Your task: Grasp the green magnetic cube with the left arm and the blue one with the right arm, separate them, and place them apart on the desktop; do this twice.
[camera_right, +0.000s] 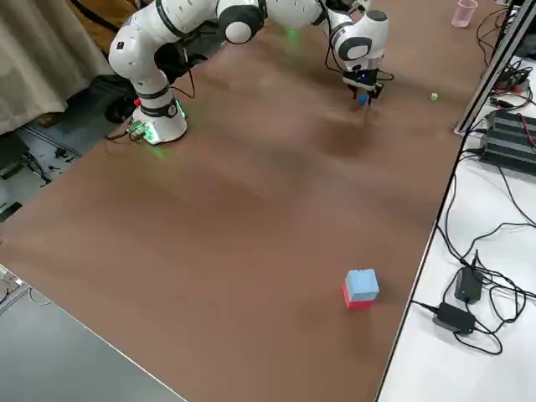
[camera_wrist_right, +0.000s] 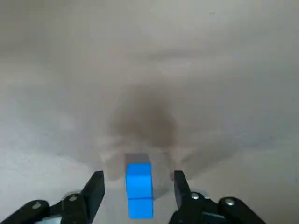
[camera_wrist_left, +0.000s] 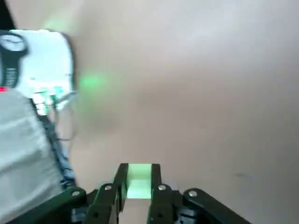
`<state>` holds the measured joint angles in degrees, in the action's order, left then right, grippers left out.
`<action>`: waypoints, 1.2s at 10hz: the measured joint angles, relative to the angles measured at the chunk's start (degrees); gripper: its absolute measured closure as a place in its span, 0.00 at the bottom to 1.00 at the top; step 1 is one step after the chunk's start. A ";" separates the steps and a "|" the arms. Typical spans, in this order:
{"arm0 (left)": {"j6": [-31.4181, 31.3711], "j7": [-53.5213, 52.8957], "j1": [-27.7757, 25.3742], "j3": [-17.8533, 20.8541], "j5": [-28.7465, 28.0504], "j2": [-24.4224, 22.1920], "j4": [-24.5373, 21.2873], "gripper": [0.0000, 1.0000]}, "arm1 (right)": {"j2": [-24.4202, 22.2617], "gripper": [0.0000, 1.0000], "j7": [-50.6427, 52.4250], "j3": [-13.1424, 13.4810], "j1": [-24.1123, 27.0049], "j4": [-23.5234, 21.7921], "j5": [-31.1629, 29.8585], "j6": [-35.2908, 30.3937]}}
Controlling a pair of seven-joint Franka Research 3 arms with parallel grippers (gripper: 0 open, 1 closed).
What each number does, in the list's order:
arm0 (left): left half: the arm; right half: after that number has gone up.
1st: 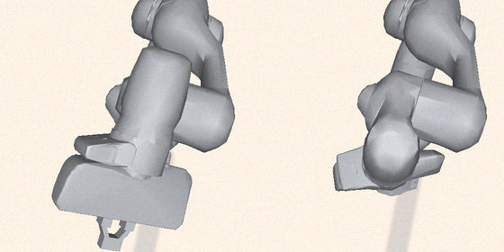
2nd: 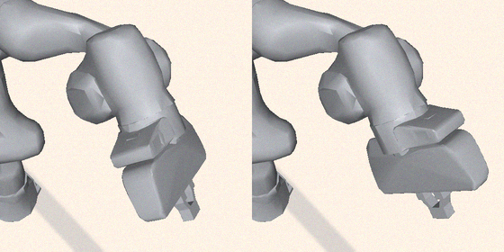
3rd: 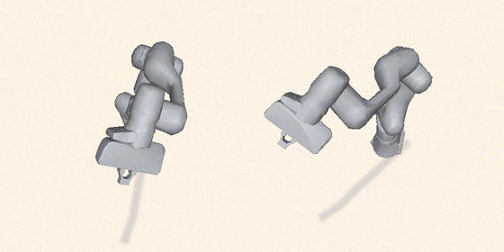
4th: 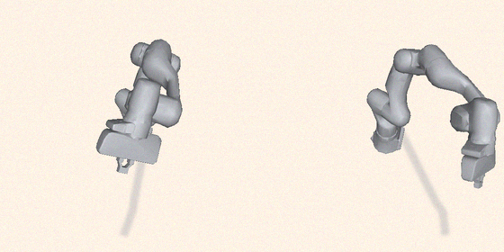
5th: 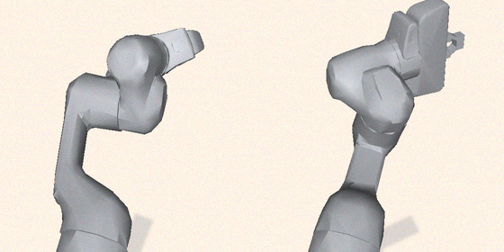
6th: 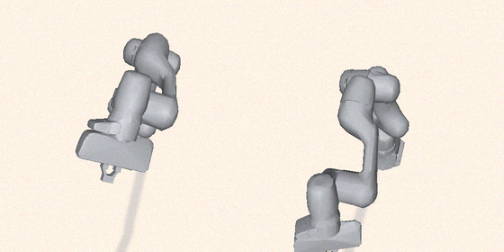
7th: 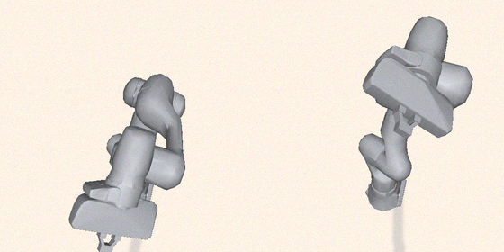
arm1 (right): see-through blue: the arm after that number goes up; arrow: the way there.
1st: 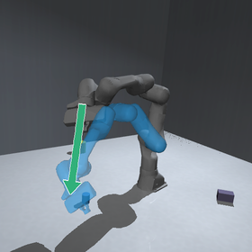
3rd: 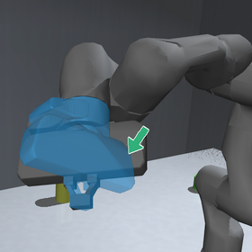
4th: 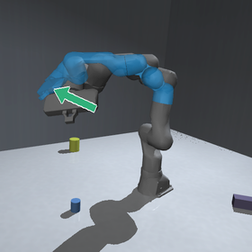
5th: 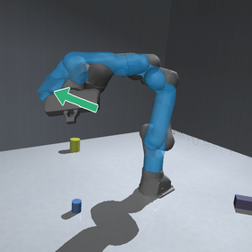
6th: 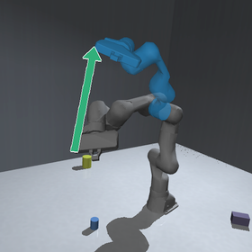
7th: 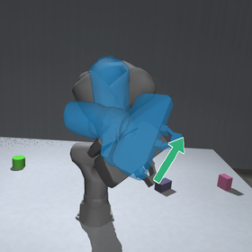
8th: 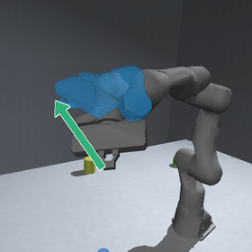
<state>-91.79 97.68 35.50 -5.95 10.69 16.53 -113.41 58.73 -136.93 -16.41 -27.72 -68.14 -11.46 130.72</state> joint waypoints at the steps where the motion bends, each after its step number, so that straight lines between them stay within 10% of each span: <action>1: 3.55 1.71 -0.14 -2.07 1.38 -1.73 -1.67 0.77 | 0.00 0.24 0.00 -0.33 0.10 0.02 0.00 -0.04; 6: -3.85 11.35 0.68 -20.03 7.21 -3.64 -15.82 0.74 | 0.00 0.23 0.17 -0.48 1.50 0.04 -0.04 -0.79; 11: -7.18 12.73 -2.38 -20.15 5.53 -3.65 -13.85 0.01 | -0.04 0.24 1.66 -1.17 1.64 -0.04 -0.15 -2.37; 12: -7.62 12.75 -5.19 -19.81 2.38 -3.57 -10.38 0.00 | -0.05 0.24 1.66 -1.22 1.64 -0.04 -0.17 -2.37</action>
<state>-99.41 110.44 30.31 -25.76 13.07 12.95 -123.79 58.68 -135.27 -17.63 -26.09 -68.18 -11.62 128.35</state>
